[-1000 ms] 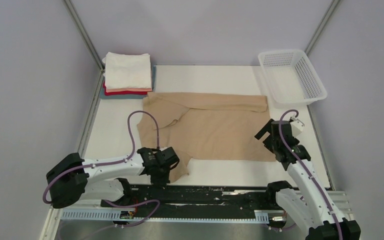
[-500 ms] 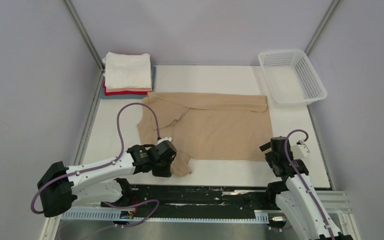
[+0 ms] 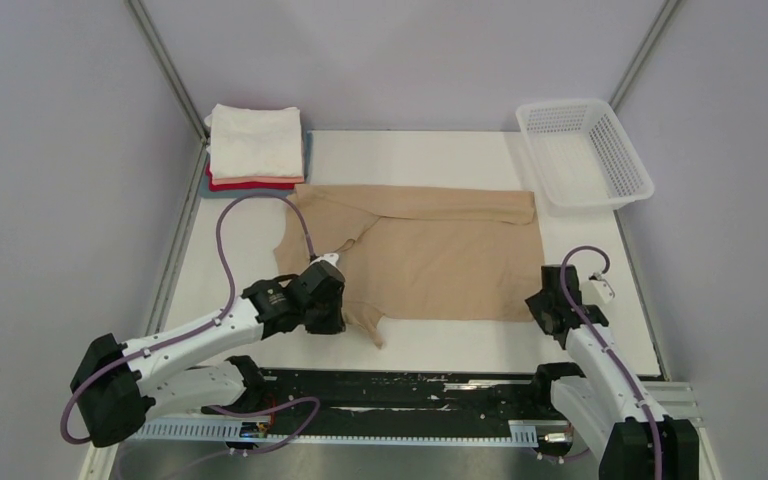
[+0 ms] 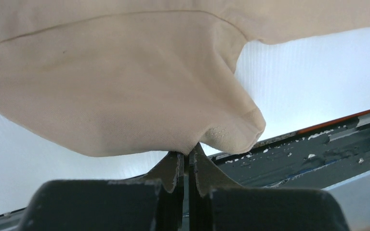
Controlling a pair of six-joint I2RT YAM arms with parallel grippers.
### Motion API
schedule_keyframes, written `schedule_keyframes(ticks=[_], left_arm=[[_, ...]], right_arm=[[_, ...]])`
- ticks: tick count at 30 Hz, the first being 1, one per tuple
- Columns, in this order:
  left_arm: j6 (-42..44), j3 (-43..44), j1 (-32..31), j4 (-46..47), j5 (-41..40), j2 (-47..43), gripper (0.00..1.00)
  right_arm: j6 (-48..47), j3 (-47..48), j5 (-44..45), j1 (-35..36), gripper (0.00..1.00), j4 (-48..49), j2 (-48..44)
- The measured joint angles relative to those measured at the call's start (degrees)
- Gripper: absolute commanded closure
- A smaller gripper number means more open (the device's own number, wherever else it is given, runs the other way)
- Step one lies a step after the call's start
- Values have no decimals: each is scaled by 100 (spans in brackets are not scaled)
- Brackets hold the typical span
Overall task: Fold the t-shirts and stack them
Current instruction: Grab the side of the flattened tshirt closest away from the robot with both arms, then fold the other side of the tshirt into a rectangle
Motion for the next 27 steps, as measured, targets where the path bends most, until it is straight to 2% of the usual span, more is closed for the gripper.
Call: schedule_keyframes(ticks=[6,7,18,27], left_arm=[[142,114,170,155,9,63,100],[168,122,208,181,11,79,100],[439,225,708,431,4,107,100],[815,654,1504,1038,-17,289,100]], right_arm=[[-391,0,-120,-22,97,-2,-111],[-433,-2,-140,-22,99,7,-146],[-1010,-24,-273,-22,100,323,24],[-1451,328,-492,-22,100,999,651]])
